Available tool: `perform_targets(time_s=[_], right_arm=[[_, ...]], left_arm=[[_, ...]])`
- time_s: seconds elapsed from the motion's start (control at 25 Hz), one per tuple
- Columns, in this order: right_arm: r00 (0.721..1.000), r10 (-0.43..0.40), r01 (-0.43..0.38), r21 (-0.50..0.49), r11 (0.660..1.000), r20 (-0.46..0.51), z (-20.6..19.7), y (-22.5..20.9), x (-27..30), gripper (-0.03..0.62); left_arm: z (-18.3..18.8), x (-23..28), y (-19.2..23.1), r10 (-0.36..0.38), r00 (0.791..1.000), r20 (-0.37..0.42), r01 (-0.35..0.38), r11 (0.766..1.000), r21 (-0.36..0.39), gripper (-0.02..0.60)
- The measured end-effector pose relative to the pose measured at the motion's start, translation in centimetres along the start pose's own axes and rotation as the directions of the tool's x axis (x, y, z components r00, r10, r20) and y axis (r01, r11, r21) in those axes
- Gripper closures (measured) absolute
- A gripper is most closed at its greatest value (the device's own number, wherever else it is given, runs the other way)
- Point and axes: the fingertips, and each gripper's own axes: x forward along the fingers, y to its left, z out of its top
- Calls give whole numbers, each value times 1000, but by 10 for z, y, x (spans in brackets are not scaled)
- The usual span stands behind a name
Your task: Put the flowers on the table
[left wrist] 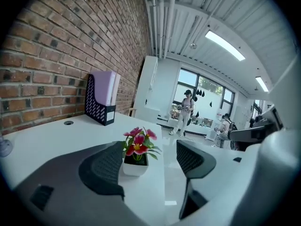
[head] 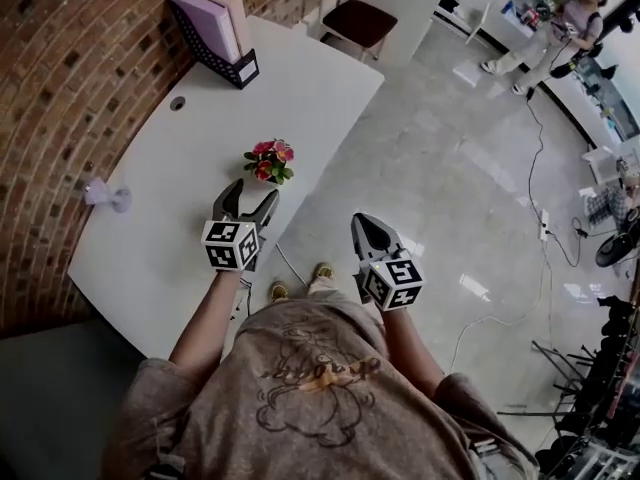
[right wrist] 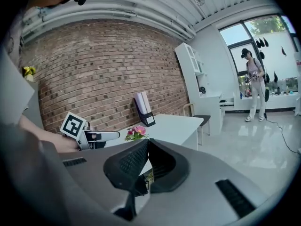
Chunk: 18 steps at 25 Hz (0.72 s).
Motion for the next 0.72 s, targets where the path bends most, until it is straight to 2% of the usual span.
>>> perform_targets(time_s=[0.32, 0.52, 0.72], right_arm=[[997, 77, -77, -35, 996, -6, 10, 16, 23, 589], [995, 99, -99, -78, 992, -12, 14, 22, 29, 589], [995, 99, -101, -106, 989, -18, 17, 22, 29, 589]], left_arm=[[29, -41, -13, -8, 998, 57, 8, 1000, -2, 224], [35, -62, -23, -14, 997, 71, 15, 1000, -7, 224], [40, -78, -21, 10, 996, 90, -8, 1000, -20, 224]])
